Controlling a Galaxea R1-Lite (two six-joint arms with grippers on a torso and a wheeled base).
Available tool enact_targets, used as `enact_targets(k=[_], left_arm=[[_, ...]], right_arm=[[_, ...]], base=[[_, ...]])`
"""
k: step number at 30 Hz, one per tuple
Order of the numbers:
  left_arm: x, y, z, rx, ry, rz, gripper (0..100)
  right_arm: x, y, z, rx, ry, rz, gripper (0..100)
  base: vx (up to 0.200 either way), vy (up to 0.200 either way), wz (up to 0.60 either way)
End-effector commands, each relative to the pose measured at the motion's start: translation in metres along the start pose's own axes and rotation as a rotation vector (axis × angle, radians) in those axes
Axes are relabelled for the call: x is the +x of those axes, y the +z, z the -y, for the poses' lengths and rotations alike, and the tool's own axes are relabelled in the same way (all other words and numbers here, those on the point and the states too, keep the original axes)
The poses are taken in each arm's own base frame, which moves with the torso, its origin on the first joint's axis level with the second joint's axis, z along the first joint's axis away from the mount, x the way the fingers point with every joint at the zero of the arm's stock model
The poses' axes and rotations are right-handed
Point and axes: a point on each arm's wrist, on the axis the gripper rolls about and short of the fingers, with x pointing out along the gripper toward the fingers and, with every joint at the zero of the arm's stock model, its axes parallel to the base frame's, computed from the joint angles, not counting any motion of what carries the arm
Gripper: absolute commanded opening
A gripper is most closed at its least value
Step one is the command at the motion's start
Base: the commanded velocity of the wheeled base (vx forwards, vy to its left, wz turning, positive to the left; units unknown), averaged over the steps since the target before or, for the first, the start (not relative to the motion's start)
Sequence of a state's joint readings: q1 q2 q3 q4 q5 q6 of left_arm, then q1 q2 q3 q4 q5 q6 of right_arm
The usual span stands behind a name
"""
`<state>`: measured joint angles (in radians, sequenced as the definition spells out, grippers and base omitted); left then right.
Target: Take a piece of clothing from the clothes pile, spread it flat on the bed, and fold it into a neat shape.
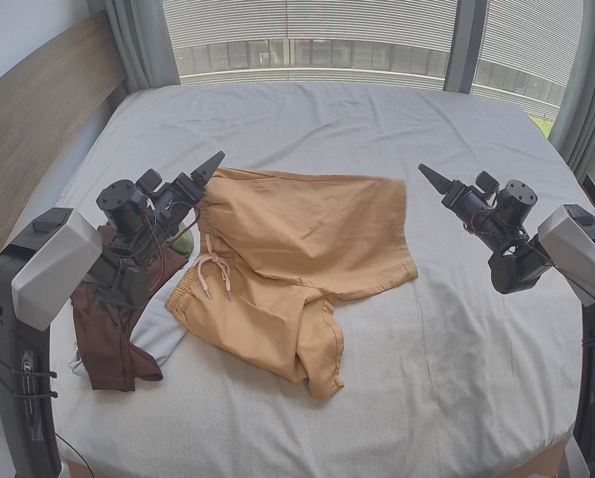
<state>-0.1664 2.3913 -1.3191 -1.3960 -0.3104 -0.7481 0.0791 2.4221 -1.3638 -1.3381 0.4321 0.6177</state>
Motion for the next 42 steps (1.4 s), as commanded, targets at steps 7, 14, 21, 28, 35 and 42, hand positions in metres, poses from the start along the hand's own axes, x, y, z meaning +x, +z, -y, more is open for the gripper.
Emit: enact_targets(k=[7, 14, 21, 28, 35, 42], left_arm=[[-0.004, 0.006, -0.006, -0.02, 0.092, -0.063, 100], [-0.028, 0.017, -0.011, 0.039, 0.212, -0.089, 100], [-0.077, 0.011, 0.011, 0.097, 0.179, -0.152, 100], [-0.13, 0.004, 0.014, 0.073, 0.118, -0.25, 100], [-0.138, -0.001, 0.012, 0.126, 0.108, -0.294, 100], [-0.147, -0.009, 0.009, 0.15, 0.123, -0.337, 100]], right_arm=[[-0.023, -0.015, -0.026, 0.029, 0.002, -0.063, 100], [-0.058, -0.053, -0.061, 0.082, 0.006, -0.199, 100], [-0.098, -0.097, -0.074, 0.05, -0.021, -0.383, 100], [-0.115, -0.126, -0.089, 0.053, -0.003, -0.51, 100], [-0.121, -0.153, -0.102, 0.049, 0.035, -0.603, 100], [-0.129, -0.178, -0.098, 0.011, 0.04, -0.679, 100]], base=[[0.0, 0.0, 0.0], [0.0, 0.0, 0.0], [0.0, 0.0, 0.0], [0.0, 0.0, 0.0], [0.0, 0.0, 0.0], [0.0, 0.0, 0.0]])
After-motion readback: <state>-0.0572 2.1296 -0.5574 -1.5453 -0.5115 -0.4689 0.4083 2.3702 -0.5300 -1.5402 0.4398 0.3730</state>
